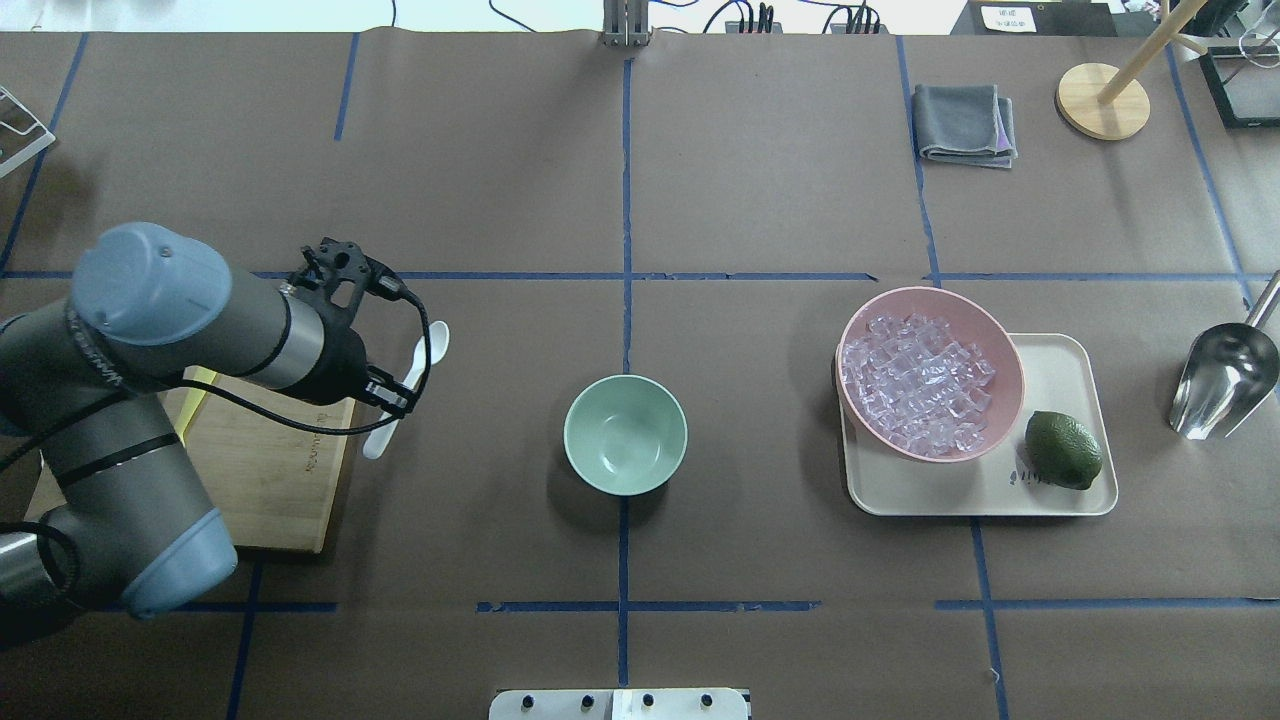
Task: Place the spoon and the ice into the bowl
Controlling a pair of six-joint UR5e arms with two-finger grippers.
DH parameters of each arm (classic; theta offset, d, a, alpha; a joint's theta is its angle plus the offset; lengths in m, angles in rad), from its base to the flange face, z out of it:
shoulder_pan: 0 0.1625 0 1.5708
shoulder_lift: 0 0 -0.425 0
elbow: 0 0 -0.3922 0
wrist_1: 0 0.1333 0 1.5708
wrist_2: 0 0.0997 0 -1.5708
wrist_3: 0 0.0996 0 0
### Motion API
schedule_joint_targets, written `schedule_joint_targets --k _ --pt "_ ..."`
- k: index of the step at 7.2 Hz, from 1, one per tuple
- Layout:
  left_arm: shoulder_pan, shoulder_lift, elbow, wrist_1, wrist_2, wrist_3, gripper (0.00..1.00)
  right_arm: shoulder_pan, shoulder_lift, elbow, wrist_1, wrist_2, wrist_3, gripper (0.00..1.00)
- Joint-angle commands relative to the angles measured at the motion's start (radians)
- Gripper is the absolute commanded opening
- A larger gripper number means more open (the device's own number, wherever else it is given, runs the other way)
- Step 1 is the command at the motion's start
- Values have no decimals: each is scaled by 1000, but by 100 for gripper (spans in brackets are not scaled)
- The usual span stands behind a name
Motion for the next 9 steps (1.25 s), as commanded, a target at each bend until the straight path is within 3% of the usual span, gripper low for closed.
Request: schedule_joint_targets --k 1,2,5,6,8,9 --pt "64 -177 13 197 7 103 0 0 0 1 0 2 0 100" --pt "85 -209 20 204 8 139 0 0 -2 0 0 14 0 100" --pt "101 -363 190 205 10 139 8 0 -3 0 0 26 -2 100" --pt "122 -374 210 205 10 139 15 0 -3 0 0 26 0 100" --pt "141 -369 215 205 10 139 44 0 -3 0 0 26 -1 100" --pt "150 -366 217 205 10 137 73 0 -3 0 0 26 -2 100"
